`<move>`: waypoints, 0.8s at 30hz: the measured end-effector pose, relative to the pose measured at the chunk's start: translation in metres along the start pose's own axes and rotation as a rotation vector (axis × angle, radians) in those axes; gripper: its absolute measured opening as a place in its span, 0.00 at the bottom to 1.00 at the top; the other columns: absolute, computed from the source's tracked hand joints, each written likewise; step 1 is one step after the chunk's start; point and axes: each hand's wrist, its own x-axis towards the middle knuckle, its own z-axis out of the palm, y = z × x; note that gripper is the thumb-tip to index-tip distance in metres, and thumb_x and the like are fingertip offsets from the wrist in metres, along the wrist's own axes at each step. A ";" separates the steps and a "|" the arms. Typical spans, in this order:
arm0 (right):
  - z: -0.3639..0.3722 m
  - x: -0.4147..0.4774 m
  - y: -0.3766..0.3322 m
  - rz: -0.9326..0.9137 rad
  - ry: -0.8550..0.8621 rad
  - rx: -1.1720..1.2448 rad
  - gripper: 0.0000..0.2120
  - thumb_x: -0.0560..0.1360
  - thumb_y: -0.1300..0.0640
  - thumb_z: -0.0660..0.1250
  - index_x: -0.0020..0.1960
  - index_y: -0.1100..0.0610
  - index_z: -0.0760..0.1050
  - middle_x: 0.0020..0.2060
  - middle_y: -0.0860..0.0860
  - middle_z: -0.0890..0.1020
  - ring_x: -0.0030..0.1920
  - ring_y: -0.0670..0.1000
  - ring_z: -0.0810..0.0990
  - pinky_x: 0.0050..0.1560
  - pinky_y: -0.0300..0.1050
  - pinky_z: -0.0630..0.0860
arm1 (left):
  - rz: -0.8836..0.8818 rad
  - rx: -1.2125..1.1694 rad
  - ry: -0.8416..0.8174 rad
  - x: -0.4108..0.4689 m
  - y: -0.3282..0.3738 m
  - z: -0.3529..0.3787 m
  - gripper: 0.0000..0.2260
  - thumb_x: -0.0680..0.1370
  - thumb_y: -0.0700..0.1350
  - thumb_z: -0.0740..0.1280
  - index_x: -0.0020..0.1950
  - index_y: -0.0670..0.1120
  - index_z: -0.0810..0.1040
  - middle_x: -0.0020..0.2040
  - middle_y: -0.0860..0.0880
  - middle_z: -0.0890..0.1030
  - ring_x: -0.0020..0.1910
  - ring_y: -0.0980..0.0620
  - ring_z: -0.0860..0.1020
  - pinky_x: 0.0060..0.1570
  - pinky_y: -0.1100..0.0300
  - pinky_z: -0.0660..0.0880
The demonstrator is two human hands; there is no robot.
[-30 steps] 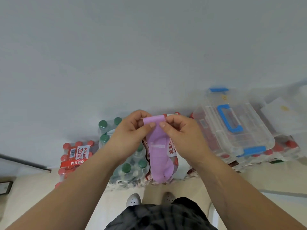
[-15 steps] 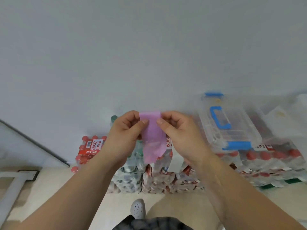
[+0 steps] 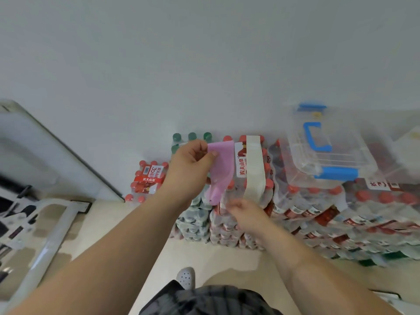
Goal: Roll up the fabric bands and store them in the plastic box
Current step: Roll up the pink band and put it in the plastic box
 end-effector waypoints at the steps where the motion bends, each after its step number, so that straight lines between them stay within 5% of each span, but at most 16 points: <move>1: 0.002 0.003 -0.003 0.039 0.015 0.059 0.09 0.79 0.46 0.65 0.48 0.49 0.82 0.47 0.63 0.85 0.42 0.55 0.79 0.45 0.51 0.77 | -0.001 -0.015 -0.005 -0.001 0.000 0.000 0.06 0.83 0.44 0.65 0.52 0.48 0.82 0.50 0.44 0.84 0.52 0.40 0.82 0.45 0.41 0.84; 3: 0.005 0.011 -0.012 0.097 0.065 0.183 0.09 0.78 0.47 0.67 0.47 0.52 0.82 0.41 0.60 0.83 0.39 0.57 0.80 0.44 0.55 0.80 | 0.000 -0.044 -0.009 0.000 0.000 -0.003 0.06 0.83 0.44 0.65 0.52 0.48 0.82 0.49 0.46 0.85 0.51 0.42 0.83 0.45 0.44 0.84; 7: 0.008 0.020 -0.021 0.120 0.141 0.229 0.07 0.79 0.56 0.69 0.50 0.61 0.81 0.43 0.60 0.86 0.38 0.59 0.87 0.48 0.65 0.84 | 0.028 -0.133 -0.028 0.003 0.002 -0.012 0.07 0.82 0.41 0.65 0.48 0.47 0.82 0.45 0.46 0.85 0.43 0.48 0.84 0.38 0.53 0.81; 11: 0.014 0.018 -0.017 0.137 0.018 0.360 0.04 0.77 0.66 0.69 0.50 0.66 0.82 0.43 0.62 0.88 0.38 0.58 0.88 0.36 0.48 0.84 | 0.048 -0.195 0.012 0.011 0.001 -0.027 0.09 0.83 0.39 0.63 0.49 0.46 0.82 0.43 0.49 0.85 0.41 0.51 0.83 0.38 0.57 0.81; 14: 0.020 0.015 -0.011 0.166 -0.143 0.390 0.09 0.77 0.61 0.72 0.55 0.65 0.81 0.44 0.62 0.88 0.43 0.58 0.88 0.42 0.49 0.85 | 0.025 -0.251 0.047 0.016 -0.002 -0.035 0.07 0.83 0.38 0.62 0.54 0.38 0.79 0.43 0.46 0.84 0.41 0.48 0.82 0.41 0.51 0.82; 17: 0.028 0.015 -0.012 0.240 -0.213 0.394 0.19 0.75 0.52 0.76 0.58 0.63 0.77 0.45 0.63 0.87 0.44 0.60 0.88 0.41 0.50 0.85 | 0.000 -0.293 0.010 0.016 -0.003 -0.037 0.07 0.84 0.38 0.61 0.54 0.40 0.79 0.43 0.48 0.85 0.41 0.48 0.83 0.40 0.53 0.81; 24: 0.045 0.036 -0.046 0.202 0.006 0.674 0.12 0.80 0.53 0.71 0.53 0.62 0.76 0.38 0.62 0.86 0.34 0.57 0.86 0.35 0.48 0.84 | -0.002 -0.346 0.001 0.026 0.007 -0.041 0.06 0.84 0.38 0.62 0.52 0.41 0.79 0.45 0.44 0.84 0.43 0.46 0.82 0.39 0.54 0.80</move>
